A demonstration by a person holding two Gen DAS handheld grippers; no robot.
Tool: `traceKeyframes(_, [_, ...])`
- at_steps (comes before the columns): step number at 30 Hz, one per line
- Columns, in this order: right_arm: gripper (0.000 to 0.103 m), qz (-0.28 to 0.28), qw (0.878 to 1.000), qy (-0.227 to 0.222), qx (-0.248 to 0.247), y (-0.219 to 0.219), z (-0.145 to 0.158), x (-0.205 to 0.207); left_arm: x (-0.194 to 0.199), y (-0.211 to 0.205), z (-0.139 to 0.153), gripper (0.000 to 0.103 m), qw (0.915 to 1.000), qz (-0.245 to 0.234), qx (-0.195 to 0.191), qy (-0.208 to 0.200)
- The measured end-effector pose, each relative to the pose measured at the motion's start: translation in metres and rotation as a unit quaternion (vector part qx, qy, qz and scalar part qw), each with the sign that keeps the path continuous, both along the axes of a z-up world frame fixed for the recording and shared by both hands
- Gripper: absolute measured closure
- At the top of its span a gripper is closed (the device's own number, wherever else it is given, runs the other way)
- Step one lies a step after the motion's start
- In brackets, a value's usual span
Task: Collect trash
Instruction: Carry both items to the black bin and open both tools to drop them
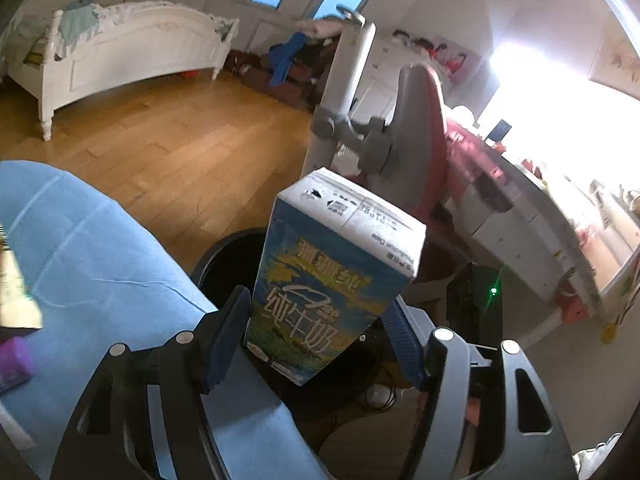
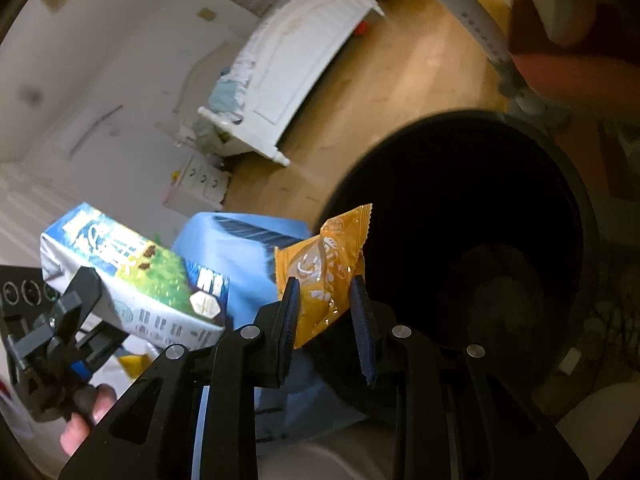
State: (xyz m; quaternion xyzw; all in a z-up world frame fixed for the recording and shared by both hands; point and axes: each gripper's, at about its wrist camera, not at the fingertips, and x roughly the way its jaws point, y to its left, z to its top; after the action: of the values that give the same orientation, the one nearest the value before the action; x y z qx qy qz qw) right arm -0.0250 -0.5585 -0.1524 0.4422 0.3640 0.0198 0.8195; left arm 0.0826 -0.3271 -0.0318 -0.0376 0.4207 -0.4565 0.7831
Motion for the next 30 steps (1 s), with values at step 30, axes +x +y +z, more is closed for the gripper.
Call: traceKeyframes(30, [0.037, -0.032, 0.999, 0.031, -0.02, 0.005, 0.01, 0.0, -0.01, 0.017, -0.013, 0.007, 0.9995, 0.017, 0.025, -0.007])
